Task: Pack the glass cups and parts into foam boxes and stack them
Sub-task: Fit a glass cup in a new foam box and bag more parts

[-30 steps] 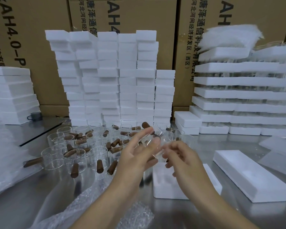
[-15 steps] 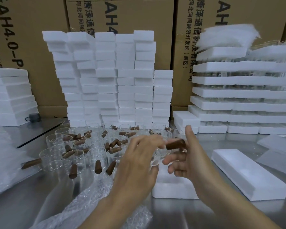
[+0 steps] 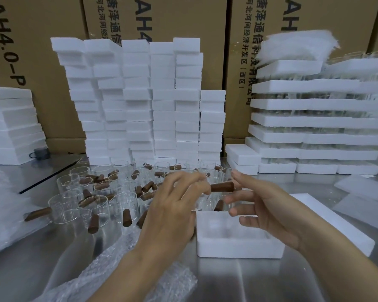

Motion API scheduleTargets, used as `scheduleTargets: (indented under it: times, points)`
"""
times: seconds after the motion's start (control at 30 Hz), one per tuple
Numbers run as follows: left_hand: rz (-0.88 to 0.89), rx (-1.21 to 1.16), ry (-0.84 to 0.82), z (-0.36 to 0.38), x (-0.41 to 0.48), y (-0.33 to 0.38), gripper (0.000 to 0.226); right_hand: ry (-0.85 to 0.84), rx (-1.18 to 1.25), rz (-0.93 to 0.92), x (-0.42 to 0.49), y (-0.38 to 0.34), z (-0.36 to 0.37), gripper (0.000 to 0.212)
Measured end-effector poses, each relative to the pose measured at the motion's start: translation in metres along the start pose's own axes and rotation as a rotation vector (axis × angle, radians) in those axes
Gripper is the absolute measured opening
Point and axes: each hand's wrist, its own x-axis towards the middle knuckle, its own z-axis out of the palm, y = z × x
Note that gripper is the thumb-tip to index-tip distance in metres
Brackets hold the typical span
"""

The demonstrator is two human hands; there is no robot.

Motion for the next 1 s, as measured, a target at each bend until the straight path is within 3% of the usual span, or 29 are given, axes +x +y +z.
scheduleTargets:
  times: [0.1, 0.23, 0.33, 0.43, 0.5, 0.6, 0.67, 0.77, 0.87, 1.0]
  points:
    - [0.054, 0.029, -0.012, -0.001, 0.0, -0.001, 0.067, 0.068, -0.101, -0.003, 0.003, 0.004, -0.002, 0.051]
    - [0.134, 0.092, -0.071, -0.009, 0.003, -0.001, 0.061, -0.094, -0.165, 0.129, 0.001, 0.004, -0.006, 0.034]
    - [0.154, 0.115, -0.131, -0.03, 0.013, 0.003, 0.074, -0.181, -0.095, 0.17, 0.001, 0.005, -0.004, 0.033]
    - [0.008, 0.023, -0.199, -0.065, 0.026, 0.0, 0.091, -0.189, 0.016, 0.149, 0.005, 0.01, -0.001, 0.031]
    - [-0.17, -0.096, -0.289, -0.094, 0.034, -0.007, 0.079, -0.172, 0.094, 0.136, 0.008, 0.013, -0.001, 0.03]
    - [-0.326, -0.14, -0.456, -0.117, 0.026, -0.012, 0.029, -0.113, 0.108, 0.121, 0.012, 0.017, 0.0, 0.03]
    - [-0.387, -0.069, -0.682, -0.109, 0.002, -0.008, 0.033, -0.077, 0.1, 0.116, 0.013, 0.02, 0.0, 0.031]
    - [-0.216, 0.153, -0.971, -0.087, -0.041, 0.005, 0.037, -0.048, 0.108, 0.111, 0.014, 0.022, 0.0, 0.032]
    - [-0.207, 0.11, -0.959, -0.085, -0.046, 0.001, 0.016, -0.026, 0.127, 0.095, 0.016, 0.023, 0.0, 0.034]
    - [-0.265, -0.068, -0.942, -0.102, 0.003, -0.01, 0.012, -0.02, 0.163, 0.063, 0.017, 0.022, -0.006, 0.035]
